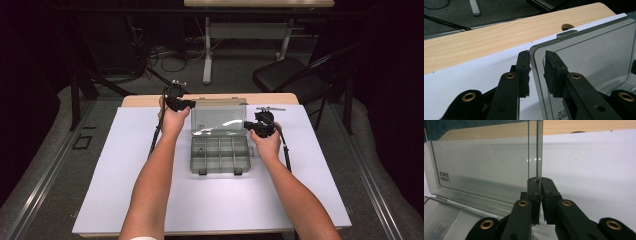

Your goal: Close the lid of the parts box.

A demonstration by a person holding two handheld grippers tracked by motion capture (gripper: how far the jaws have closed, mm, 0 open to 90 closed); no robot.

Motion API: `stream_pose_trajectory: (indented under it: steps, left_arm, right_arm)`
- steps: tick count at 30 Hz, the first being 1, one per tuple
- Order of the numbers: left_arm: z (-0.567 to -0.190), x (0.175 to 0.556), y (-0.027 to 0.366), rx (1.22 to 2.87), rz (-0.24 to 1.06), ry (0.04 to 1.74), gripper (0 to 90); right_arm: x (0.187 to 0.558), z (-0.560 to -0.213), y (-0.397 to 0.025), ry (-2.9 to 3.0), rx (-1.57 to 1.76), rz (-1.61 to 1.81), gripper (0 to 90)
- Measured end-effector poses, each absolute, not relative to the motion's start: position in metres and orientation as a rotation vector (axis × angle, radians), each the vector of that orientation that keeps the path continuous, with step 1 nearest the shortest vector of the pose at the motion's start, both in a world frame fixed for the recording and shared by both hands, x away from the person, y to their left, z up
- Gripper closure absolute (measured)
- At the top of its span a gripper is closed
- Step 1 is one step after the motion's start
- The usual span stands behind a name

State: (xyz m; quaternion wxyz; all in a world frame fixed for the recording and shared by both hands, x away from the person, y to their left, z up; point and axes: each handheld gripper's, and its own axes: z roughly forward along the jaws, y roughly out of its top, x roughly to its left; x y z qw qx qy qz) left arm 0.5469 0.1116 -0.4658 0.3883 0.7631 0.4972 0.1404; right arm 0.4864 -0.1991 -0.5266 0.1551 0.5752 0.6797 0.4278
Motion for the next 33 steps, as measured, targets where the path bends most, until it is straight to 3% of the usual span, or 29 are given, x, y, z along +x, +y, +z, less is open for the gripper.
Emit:
stream_pose_trajectory:
  steps: [14, 27, 33]
  left_arm:
    - [-0.465, 0.545, 0.114, 1.913, 0.328, 1.304, 82.1]
    - [-0.467, 0.54, 0.118, 1.836, 0.299, 1.331, 84.2]
    - [-0.466, 0.537, 0.117, 1.839, 0.319, 1.318, 84.1]
  right_arm:
    - [0.486, -0.528, -0.199, 1.94, 1.644, 1.235, 86.1]
    - [0.486, -0.528, -0.2, 1.932, 1.647, 1.245, 85.1]
    - [0.485, -0.525, -0.198, 1.93, 1.641, 1.271, 74.3]
